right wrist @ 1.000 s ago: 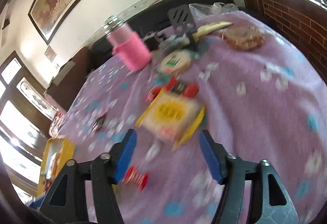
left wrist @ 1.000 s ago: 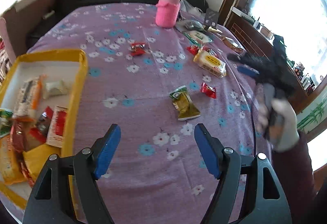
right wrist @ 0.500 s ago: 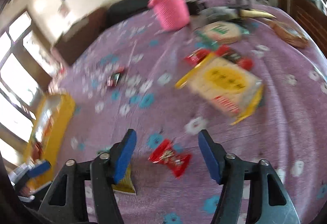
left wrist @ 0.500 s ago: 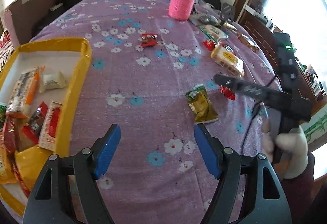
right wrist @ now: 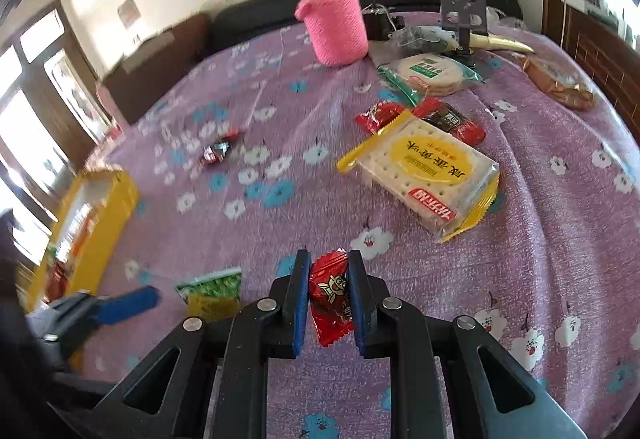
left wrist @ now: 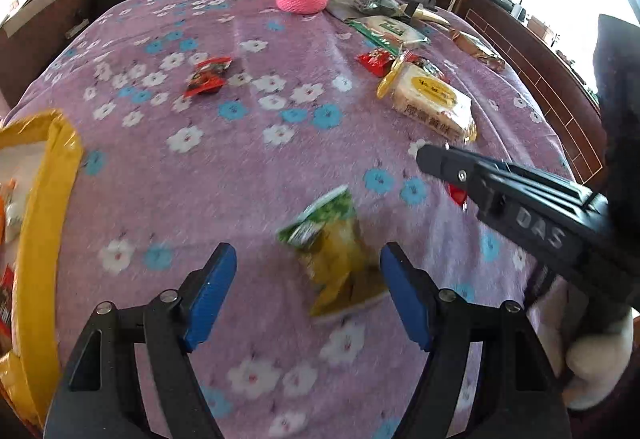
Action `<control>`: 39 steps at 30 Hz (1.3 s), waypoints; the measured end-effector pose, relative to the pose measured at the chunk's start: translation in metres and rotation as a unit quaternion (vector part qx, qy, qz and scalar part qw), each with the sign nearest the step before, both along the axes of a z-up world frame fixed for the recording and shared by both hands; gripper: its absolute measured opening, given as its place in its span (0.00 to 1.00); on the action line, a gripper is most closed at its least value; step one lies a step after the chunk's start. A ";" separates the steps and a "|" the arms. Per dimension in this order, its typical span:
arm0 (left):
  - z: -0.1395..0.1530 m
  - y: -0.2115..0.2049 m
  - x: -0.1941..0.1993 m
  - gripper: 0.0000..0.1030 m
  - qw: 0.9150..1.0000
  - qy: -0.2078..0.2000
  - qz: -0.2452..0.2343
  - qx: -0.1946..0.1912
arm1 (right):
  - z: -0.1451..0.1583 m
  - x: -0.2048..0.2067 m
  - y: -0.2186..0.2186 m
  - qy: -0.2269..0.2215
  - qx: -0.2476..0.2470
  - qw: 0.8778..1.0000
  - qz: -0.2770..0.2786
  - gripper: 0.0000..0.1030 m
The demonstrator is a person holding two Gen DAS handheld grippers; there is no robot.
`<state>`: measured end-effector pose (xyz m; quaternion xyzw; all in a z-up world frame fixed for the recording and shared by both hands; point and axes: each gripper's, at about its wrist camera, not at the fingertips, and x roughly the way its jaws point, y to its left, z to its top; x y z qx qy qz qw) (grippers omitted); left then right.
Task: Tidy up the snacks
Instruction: 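Grasp the green-gold pea pack with left tool while right grasps red candy, then carry both snacks into the white tray and open both tools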
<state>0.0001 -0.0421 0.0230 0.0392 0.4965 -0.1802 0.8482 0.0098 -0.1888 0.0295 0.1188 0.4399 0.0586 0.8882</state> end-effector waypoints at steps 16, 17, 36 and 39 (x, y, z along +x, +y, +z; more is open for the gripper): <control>0.026 0.032 -0.023 0.29 0.999 -0.042 0.008 -0.013 | 0.000 -0.002 -0.004 -0.018 0.024 1.000 -0.009 0.19; 0.029 0.040 -0.026 0.29 0.999 -0.044 0.015 -0.019 | 0.002 -0.003 -0.003 -0.023 0.024 0.999 -0.010 0.19; 0.081 0.276 -0.052 0.30 0.967 -0.102 0.220 -0.077 | 0.061 -0.013 0.165 -0.043 0.058 0.987 0.141 0.18; 0.075 0.298 -0.036 0.30 0.965 -0.094 0.238 -0.064 | 0.060 -0.001 0.213 -0.028 0.050 0.983 0.172 0.18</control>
